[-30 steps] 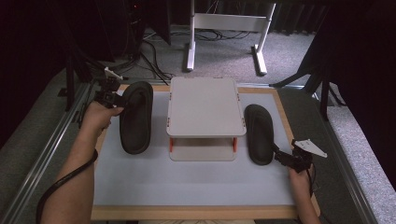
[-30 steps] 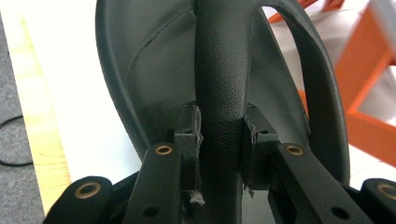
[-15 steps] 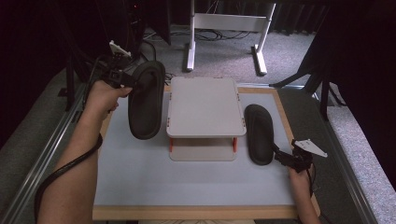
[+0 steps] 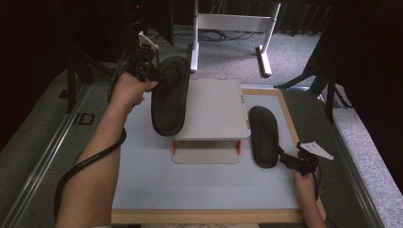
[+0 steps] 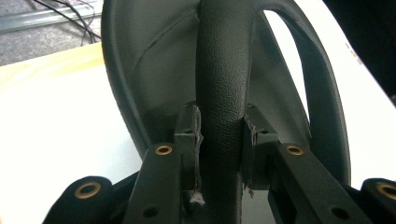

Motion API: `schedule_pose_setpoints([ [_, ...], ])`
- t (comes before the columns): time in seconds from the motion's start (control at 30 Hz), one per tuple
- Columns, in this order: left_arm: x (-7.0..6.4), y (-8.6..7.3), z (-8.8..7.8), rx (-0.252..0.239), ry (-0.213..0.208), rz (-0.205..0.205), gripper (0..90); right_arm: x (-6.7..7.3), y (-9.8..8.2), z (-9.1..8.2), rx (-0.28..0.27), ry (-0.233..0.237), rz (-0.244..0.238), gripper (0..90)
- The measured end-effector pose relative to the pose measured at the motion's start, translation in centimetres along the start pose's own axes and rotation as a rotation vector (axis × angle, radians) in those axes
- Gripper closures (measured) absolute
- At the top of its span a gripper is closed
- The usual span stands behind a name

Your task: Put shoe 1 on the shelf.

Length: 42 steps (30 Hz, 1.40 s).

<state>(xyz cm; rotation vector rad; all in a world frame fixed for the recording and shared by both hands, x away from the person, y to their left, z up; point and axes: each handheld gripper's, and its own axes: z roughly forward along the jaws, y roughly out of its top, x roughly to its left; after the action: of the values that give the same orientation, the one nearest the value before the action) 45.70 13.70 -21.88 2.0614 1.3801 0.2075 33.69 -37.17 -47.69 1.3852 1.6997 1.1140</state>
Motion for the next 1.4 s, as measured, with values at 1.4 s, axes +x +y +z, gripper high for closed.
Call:
schedule_pose_setpoints([
  [1.4,-3.2,0.5,4.6,0.001,0.004,0.03,57.6,0.0,0.0,0.0,-0.001,0.001,-0.004,13.3],
])
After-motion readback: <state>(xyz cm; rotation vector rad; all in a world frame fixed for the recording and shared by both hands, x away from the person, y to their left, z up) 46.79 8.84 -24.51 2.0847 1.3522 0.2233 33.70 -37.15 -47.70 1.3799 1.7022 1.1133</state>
